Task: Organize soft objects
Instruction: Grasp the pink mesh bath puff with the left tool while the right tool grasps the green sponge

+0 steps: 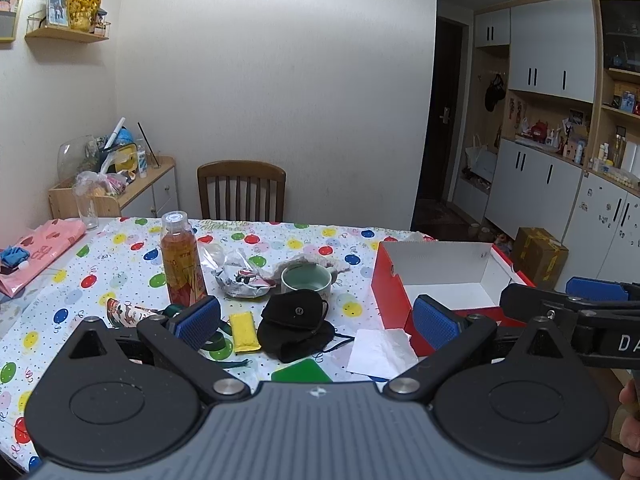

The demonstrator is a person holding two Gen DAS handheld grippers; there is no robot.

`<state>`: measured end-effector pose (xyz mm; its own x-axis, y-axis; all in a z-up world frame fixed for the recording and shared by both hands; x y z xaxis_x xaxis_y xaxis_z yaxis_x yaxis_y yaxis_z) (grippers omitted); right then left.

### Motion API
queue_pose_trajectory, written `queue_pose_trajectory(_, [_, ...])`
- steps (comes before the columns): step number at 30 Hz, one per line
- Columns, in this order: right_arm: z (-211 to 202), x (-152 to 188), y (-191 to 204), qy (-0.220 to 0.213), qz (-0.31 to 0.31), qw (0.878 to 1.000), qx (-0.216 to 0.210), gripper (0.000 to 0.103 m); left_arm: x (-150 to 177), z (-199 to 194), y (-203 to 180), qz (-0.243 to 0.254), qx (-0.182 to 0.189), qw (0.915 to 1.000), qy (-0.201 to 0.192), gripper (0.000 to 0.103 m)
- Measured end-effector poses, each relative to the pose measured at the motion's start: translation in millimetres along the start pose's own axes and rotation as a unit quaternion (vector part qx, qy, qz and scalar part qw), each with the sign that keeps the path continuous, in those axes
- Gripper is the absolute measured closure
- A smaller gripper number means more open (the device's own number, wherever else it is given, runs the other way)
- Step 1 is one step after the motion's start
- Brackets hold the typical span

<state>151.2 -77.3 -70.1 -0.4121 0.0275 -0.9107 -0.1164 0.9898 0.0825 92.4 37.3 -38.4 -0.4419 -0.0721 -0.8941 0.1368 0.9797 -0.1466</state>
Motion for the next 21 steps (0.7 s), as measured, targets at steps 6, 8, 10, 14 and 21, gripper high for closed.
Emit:
queue_pose_trajectory(6, [15, 3, 15, 0.016, -0.02, 1.0, -0.013, 0.0, 5, 11, 15, -0.011, 0.001, 0.9999, 0.012, 0.0])
queue_pose_trajectory(8, [24, 4, 21, 0.025, -0.027, 0.999, -0.018, 0.0, 8, 17, 25, -0.023, 0.003, 0.9996, 0.016, 0.0])
queue_pose_trajectory(10, [34, 6, 25, 0.036, -0.033, 0.999, -0.022, 0.0, 10, 22, 37, -0.031, -0.001, 0.9993, 0.019, 0.0])
queue_pose_trajectory(14, [56, 11, 34, 0.047, -0.069, 0.996, -0.034, 0.0, 15, 30, 67, -0.024, -0.027, 0.9992, 0.018, 0.0])
queue_pose_trajectory(21, [92, 26, 50, 0.069, -0.116, 0.99, -0.05, 0.0, 28, 49, 130, -0.038, -0.06, 0.9968, 0.039, 0.0])
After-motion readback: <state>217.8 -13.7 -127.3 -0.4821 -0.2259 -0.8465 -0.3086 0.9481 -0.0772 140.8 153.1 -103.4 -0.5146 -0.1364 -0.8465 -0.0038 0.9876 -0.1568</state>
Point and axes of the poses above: each gripper's, at about its wrist camera, not at the fingertips, and z roughly the way its jaws point, y to its left, x to its underside, the point moved 9 cm from there along z, roughly the way its jaws point, and after that the axes turned 13 degrees about x, right-handed, at the moved point
